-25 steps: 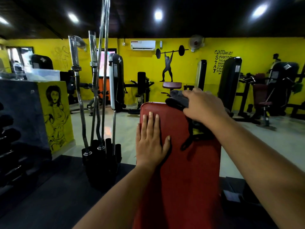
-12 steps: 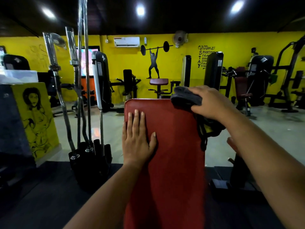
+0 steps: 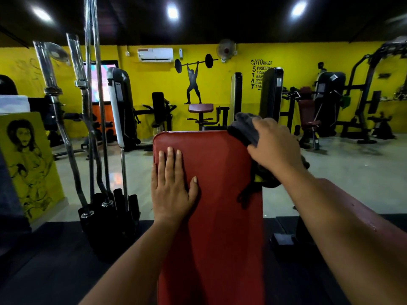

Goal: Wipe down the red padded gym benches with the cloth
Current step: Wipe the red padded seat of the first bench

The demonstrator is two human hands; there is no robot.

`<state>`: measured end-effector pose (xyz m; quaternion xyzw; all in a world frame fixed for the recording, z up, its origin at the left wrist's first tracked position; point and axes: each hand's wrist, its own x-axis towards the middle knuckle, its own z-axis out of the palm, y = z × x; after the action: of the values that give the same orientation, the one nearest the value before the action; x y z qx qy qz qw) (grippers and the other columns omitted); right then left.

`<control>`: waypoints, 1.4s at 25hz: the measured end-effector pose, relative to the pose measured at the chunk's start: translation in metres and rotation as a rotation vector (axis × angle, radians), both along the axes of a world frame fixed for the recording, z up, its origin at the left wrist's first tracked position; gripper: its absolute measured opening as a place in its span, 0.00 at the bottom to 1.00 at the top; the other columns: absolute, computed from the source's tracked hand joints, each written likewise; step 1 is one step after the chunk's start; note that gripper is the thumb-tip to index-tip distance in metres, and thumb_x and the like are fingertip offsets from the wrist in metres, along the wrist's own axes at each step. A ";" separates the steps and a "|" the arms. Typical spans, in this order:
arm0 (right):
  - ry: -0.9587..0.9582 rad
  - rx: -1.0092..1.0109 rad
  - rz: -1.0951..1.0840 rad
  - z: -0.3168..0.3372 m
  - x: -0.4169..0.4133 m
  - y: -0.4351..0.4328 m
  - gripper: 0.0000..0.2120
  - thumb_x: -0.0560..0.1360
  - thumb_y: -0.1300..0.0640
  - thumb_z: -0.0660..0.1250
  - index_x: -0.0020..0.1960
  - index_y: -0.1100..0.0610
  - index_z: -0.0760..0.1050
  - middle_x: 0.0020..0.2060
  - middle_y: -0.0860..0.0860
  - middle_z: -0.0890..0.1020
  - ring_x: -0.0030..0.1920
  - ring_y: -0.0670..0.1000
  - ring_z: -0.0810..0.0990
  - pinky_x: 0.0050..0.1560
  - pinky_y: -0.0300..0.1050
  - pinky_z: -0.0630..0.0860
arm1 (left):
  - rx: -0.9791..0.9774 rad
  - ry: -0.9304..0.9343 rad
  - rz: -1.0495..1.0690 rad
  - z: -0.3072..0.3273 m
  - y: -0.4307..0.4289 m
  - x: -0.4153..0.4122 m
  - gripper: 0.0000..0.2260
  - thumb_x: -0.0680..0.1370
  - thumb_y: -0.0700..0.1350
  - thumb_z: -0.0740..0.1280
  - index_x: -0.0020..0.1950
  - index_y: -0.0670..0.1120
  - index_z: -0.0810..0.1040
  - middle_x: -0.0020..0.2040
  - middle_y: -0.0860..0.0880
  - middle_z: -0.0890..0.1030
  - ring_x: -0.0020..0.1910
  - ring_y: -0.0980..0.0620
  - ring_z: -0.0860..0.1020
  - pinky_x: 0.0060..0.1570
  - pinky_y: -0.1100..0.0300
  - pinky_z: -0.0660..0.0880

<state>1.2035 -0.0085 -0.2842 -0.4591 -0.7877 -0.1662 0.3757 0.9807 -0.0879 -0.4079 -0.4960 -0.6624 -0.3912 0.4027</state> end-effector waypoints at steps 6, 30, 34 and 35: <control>0.093 0.058 -0.062 -0.023 -0.004 -0.005 0.30 0.72 0.52 0.69 0.72 0.55 0.65 0.64 0.57 0.72 0.57 0.65 0.73 0.43 0.54 0.76 | -0.005 0.008 -0.005 0.000 0.000 0.000 0.32 0.79 0.56 0.55 0.78 0.40 0.60 0.79 0.40 0.59 0.79 0.43 0.53 0.78 0.50 0.46; -0.225 -0.006 0.123 0.040 -0.110 -0.060 0.26 0.75 0.52 0.68 0.71 0.50 0.67 0.65 0.55 0.73 0.63 0.62 0.71 0.53 0.56 0.74 | -0.428 -0.027 -0.043 0.092 -0.116 -0.092 0.33 0.79 0.59 0.62 0.81 0.52 0.54 0.79 0.50 0.57 0.76 0.46 0.59 0.69 0.47 0.65; -0.193 -0.245 0.302 0.062 -0.088 -0.032 0.27 0.73 0.52 0.68 0.71 0.41 0.69 0.64 0.52 0.77 0.61 0.59 0.76 0.54 0.53 0.76 | -0.466 0.047 -0.247 0.103 -0.052 -0.071 0.36 0.76 0.61 0.62 0.80 0.50 0.56 0.79 0.48 0.59 0.77 0.47 0.59 0.74 0.45 0.60; -0.161 -0.229 0.253 0.062 -0.092 -0.033 0.25 0.74 0.52 0.68 0.70 0.41 0.70 0.63 0.52 0.77 0.60 0.59 0.76 0.52 0.51 0.76 | -0.432 0.019 -0.289 0.100 -0.040 -0.069 0.36 0.76 0.61 0.62 0.80 0.49 0.57 0.79 0.47 0.61 0.77 0.47 0.59 0.74 0.46 0.59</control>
<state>1.1112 -0.0416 -0.2217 -0.3817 -0.8803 -0.0630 0.2745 0.9120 -0.1279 -0.3075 -0.6636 -0.6491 -0.2894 0.2333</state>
